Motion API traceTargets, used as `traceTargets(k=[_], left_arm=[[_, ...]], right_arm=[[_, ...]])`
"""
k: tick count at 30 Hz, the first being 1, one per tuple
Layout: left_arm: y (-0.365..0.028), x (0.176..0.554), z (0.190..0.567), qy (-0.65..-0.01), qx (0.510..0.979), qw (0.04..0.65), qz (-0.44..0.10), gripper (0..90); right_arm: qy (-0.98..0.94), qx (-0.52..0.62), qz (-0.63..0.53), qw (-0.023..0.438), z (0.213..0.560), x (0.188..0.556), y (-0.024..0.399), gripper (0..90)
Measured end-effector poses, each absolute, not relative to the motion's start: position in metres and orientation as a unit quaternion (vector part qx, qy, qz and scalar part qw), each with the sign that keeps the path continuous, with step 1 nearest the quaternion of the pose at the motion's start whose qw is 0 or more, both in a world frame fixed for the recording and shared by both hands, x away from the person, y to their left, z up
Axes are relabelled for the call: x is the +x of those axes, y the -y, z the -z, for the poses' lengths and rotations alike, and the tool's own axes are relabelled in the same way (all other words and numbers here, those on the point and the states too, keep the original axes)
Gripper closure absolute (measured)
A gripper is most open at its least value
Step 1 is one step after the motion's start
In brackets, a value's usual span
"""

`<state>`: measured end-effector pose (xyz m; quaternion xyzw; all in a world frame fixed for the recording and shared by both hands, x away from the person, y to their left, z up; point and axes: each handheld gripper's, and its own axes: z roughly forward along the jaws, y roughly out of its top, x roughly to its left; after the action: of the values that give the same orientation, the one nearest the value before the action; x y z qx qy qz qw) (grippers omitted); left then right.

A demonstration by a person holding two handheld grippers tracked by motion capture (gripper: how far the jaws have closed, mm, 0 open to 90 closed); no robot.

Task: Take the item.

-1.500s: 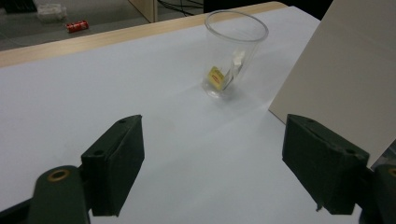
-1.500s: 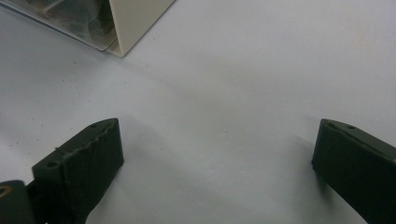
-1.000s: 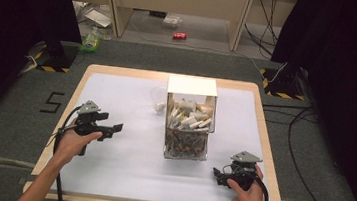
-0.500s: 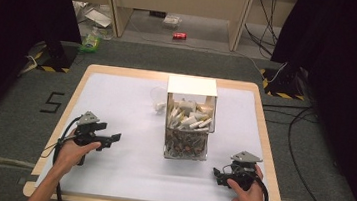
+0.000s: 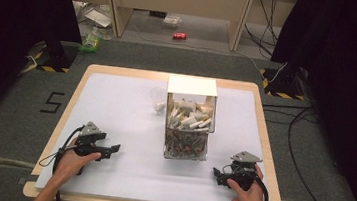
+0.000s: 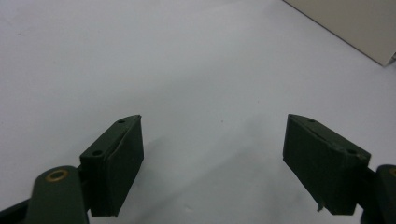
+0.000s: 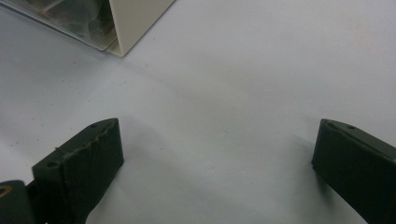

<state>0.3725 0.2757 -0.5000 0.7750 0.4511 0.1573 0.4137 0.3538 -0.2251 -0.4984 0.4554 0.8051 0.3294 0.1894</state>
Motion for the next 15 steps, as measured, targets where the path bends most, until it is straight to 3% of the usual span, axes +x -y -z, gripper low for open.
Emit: traceTargets(k=[15], left_arm=[[-0.264, 0.349, 0.503, -0.428, 0.796, 0.391, -0.171, 20.1]], right_arm=[[-0.805, 0.455, -0.330, 0.189, 0.498, 0.354, 0.225, 2.4]])
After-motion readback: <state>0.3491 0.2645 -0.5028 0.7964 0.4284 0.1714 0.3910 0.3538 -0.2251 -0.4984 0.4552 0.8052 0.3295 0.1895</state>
